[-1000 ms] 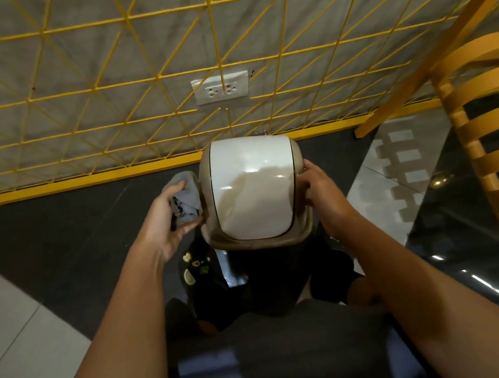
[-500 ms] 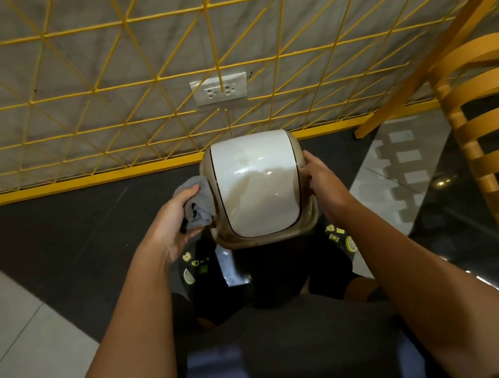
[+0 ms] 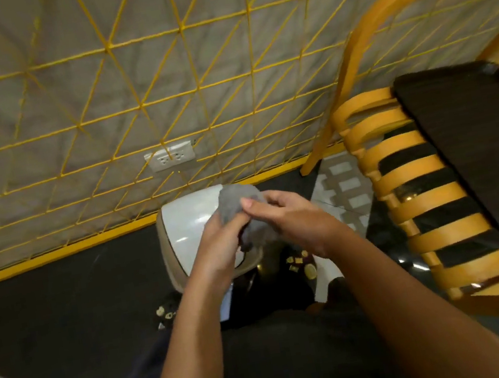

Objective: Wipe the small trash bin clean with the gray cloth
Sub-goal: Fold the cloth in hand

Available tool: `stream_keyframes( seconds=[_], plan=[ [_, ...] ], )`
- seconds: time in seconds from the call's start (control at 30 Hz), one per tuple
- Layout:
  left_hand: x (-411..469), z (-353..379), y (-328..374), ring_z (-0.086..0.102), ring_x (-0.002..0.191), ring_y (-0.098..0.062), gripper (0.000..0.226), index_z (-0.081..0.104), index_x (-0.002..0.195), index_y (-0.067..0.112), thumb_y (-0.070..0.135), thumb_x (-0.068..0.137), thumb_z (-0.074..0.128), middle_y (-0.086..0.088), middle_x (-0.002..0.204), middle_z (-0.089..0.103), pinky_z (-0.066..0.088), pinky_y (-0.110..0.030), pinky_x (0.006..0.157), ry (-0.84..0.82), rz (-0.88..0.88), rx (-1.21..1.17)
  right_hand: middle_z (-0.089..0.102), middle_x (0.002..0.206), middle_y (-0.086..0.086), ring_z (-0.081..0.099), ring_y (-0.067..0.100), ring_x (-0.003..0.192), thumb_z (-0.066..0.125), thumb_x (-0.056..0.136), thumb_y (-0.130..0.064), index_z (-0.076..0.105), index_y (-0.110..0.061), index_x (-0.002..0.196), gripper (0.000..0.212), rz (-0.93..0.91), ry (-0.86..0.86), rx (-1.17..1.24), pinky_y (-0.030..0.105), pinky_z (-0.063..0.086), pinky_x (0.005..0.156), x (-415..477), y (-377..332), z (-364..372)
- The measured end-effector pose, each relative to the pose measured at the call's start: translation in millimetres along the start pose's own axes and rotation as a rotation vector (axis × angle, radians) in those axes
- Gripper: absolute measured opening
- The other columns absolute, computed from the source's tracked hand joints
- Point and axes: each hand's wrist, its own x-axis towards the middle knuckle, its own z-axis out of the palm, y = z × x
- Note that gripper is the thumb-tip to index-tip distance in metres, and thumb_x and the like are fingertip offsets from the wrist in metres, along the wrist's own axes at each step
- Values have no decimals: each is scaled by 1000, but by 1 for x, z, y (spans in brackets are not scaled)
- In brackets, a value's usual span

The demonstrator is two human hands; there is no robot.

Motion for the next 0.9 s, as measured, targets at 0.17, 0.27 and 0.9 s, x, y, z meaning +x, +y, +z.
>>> stream_keyframes(
  seconds=[0.17, 0.27, 0.9],
  plan=[
    [-4, 77, 24, 68, 90, -15, 32, 59, 110, 22, 23, 79, 69, -4, 102, 70, 53, -25, 69, -125, 93, 93, 68, 93, 10, 66, 19, 84, 68, 81, -16, 64, -6, 99, 21, -55, 80, 81, 27, 55, 78, -36, -29, -76],
    [-2, 126, 36, 68, 86, -15, 25, 61, 98, 26, 19, 76, 72, -2, 98, 70, 53, -28, 72, -186, 112, 149, 68, 82, 10, 67, 13, 68, 62, 85, -11, 62, -1, 101, 18, -62, 100, 195, 23, 56, 66, -58, -37, -126],
    [62, 366, 61, 56, 104, -20, 25, 61, 111, 16, 27, 90, 54, -1, 104, 61, 43, -28, 80, -321, 543, 1097, 57, 124, 17, 57, 34, 110, 58, 89, -26, 51, 2, 124, 45, 189, 986, 336, 46, 48, 96, -91, -12, -348]
  ],
)
